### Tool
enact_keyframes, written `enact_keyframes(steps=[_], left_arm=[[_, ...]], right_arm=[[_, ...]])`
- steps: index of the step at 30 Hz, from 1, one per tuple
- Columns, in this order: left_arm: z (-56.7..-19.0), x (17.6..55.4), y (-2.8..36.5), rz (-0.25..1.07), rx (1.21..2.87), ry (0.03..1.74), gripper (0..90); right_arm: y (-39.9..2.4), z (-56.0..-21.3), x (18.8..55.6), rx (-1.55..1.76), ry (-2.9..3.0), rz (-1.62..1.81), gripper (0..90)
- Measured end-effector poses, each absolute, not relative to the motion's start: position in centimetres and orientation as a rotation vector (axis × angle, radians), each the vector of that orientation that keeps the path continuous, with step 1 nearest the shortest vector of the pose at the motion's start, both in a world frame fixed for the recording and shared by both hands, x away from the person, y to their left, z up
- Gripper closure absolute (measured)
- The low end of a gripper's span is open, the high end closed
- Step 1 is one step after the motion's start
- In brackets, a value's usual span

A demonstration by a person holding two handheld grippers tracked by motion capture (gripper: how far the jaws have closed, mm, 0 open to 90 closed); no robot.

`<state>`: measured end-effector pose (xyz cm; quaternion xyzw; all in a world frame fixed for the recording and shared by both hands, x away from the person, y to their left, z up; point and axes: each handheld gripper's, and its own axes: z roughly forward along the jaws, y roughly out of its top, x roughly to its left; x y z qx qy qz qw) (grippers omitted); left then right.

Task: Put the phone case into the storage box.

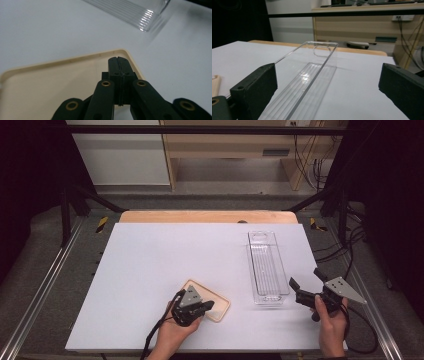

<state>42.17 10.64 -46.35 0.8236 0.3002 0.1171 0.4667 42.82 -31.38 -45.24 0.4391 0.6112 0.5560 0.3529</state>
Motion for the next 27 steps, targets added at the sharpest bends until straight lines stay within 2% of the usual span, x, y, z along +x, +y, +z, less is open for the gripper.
enact_keyframes(steps=[11,19,27], left_arm=[[-44.3,42.3,18.2,0.523,1.867,0.841,90.0],[-44.1,42.1,23.8,0.586,1.761,0.965,90.0],[-44.6,40.6,28.9,0.63,1.656,1.064,88.5]], right_arm=[[-32.0,-43.9,42.3,1.206,1.482,1.337,3.4],[-30.8,-41.2,41.1,1.117,1.429,1.337,3.1],[-26.9,-39.5,40.6,0.988,1.573,1.324,3.2]])
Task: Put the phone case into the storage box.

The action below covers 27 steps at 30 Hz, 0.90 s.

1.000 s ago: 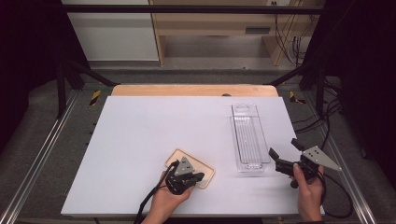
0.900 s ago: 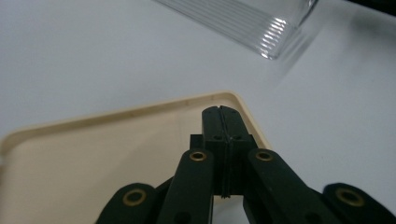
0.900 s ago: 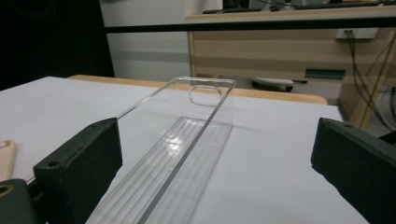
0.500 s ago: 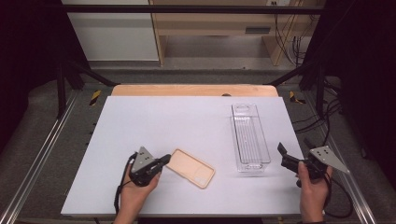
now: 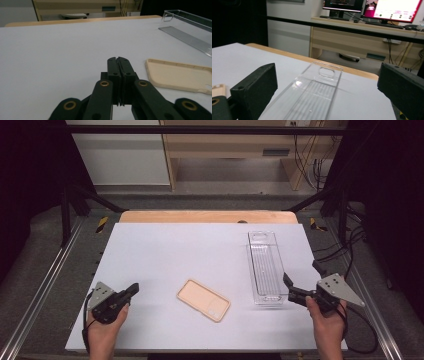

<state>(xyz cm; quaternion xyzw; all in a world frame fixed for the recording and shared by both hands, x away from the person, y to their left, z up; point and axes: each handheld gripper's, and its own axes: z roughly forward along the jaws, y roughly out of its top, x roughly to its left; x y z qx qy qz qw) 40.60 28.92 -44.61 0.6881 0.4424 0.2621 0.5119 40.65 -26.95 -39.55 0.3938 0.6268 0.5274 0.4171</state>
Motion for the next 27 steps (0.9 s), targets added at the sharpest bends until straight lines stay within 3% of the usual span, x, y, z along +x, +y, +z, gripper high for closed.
enact_keyframes(steps=[3,10,14,19,21,27], left_arm=[[-45.5,39.8,30.5,0.651,1.623,1.092,81.2],[-45.4,40.2,30.3,0.732,1.539,1.094,42.0],[-45.4,40.4,29.8,0.728,1.53,1.072,28.3],[-45.7,40.6,29.1,0.71,1.557,1.041,17.6],[-45.8,40.7,28.7,0.698,1.563,1.036,9.4],[-45.9,40.6,27.7,0.707,1.588,0.993,4.3]], right_arm=[[-25.3,-39.0,40.4,0.947,1.607,1.318,3.2],[-21.3,-38.4,39.7,0.848,1.699,1.316,3.4],[-18.9,-38.8,39.6,0.804,1.774,1.305,4.4],[-16.5,-38.9,39.5,0.78,1.86,1.318,5.5],[-15.1,-38.5,39.1,0.769,1.921,1.331,5.9],[-12.6,-38.0,39.2,0.76,2.058,1.344,5.8]])
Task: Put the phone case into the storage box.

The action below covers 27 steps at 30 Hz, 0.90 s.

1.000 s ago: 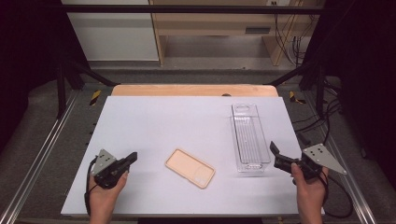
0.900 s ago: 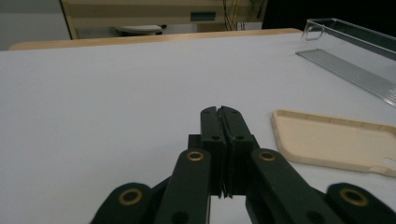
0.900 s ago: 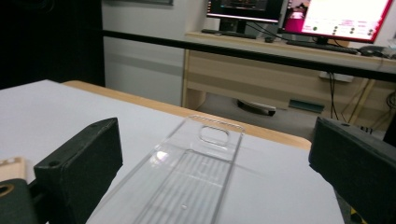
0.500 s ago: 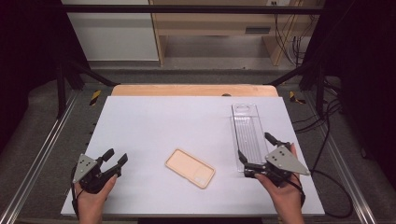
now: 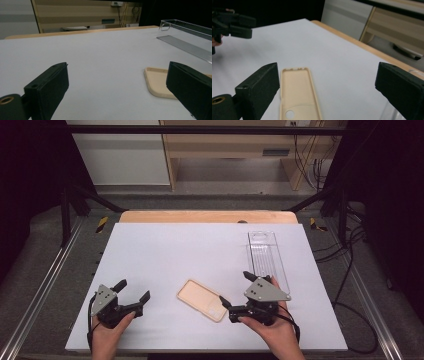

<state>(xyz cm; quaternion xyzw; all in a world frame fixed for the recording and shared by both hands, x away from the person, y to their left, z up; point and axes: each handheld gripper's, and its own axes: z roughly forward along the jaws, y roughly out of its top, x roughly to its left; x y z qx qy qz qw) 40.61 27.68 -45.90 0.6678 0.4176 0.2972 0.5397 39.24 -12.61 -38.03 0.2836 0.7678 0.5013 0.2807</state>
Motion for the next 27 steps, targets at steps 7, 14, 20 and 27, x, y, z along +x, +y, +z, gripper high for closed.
enact_keyframes(steps=[7,14,20,27], left_arm=[[-46.0,40.5,27.1,0.715,1.594,0.938,2.5],[-46.1,40.6,26.9,0.704,1.608,0.92,2.5],[-46.1,40.5,26.8,0.73,1.617,0.898,2.7],[-46.1,40.6,26.6,0.718,1.621,0.885,2.7]], right_arm=[[-9.7,-41.3,40.2,0.768,2.249,1.327,8.1],[-8.6,-44.3,40.1,0.771,2.353,1.245,9.2],[-8.4,-46.1,40.0,0.792,2.421,1.203,12.3],[-7.9,-46.8,39.7,0.739,2.486,1.17,28.3]])
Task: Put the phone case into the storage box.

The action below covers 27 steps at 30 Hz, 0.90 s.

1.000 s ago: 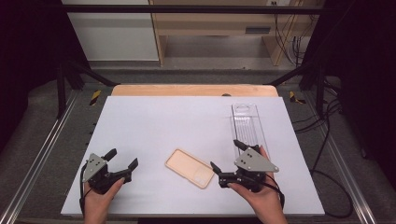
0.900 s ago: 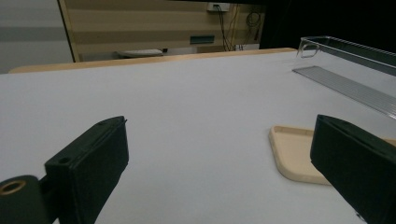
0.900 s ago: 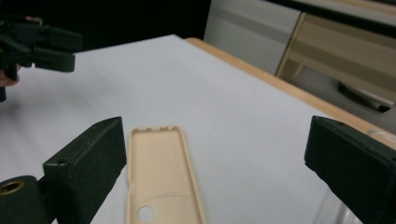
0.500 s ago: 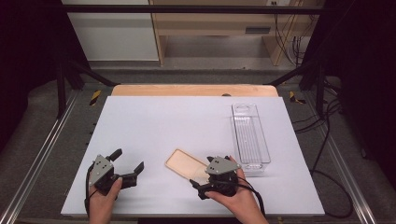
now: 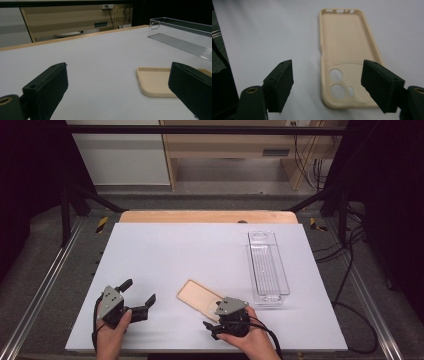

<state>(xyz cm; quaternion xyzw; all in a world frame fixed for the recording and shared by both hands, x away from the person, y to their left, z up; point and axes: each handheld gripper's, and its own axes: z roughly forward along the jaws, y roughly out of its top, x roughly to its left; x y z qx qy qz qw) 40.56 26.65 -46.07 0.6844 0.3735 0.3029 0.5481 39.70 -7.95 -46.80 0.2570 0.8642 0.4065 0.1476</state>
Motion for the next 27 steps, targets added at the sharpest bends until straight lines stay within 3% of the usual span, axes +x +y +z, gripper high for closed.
enact_keyframes(steps=[12,27], left_arm=[[-46.0,40.5,26.0,0.719,1.637,0.859,3.0],[-46.0,40.5,25.1,0.71,1.655,0.826,3.0]], right_arm=[[-8.3,-47.2,39.6,0.727,2.531,1.154,57.3],[-8.1,-48.1,40.1,0.73,2.553,1.129,77.3]])
